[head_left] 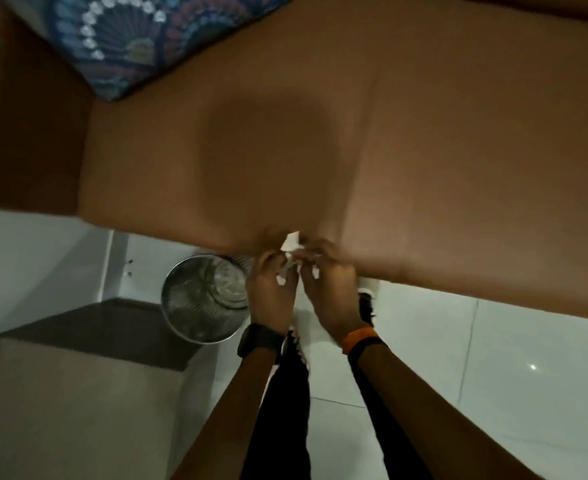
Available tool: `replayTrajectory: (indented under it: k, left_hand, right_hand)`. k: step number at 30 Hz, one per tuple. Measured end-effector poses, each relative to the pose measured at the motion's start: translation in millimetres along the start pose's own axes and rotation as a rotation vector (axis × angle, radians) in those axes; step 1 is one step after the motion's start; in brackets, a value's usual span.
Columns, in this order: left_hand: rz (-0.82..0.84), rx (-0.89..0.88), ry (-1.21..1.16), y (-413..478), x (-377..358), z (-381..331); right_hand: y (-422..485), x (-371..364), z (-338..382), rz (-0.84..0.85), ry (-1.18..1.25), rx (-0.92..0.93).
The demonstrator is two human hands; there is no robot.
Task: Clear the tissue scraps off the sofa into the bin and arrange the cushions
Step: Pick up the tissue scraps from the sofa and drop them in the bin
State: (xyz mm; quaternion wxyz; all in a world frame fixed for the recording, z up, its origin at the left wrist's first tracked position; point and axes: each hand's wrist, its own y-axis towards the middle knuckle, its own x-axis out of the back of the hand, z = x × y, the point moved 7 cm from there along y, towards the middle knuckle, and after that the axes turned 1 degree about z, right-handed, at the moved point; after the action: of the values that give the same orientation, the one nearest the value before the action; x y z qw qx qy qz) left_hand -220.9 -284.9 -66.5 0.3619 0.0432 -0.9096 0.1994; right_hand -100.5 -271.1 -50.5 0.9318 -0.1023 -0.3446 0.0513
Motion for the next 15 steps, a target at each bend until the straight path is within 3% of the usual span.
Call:
replayTrajectory:
  k: [4, 7, 9, 13, 15]
  left_hand:
    - [-0.091, 0.248, -0.019, -10.2, 55.1, 114.2]
    - [-0.053, 0.404, -0.131, -6.3, 62.1, 184.5]
    - [0.038, 0.404, -0.111, 7.0, 49.4, 219.4]
    - [0.280, 0.351, 0.171, 31.9, 14.3, 269.1]
    - [0.325, 0.361, 0.133, 35.4, 6.5, 281.9]
  right_hand:
    - [-11.4, -117.3, 42.9, 0.246, -0.014, 0.047]
    - [-16.1, -192.8, 46.3, 0.406, -0.085, 0.040]
    - [-12.6, -235.1, 35.1, 0.459, -0.135, 0.025]
    - [-6.4, -301.9, -9.4, 0.639, -0.289, -0.065]
    - [-9.2, -318.9, -24.6, 0.735, -0.392, -0.075]
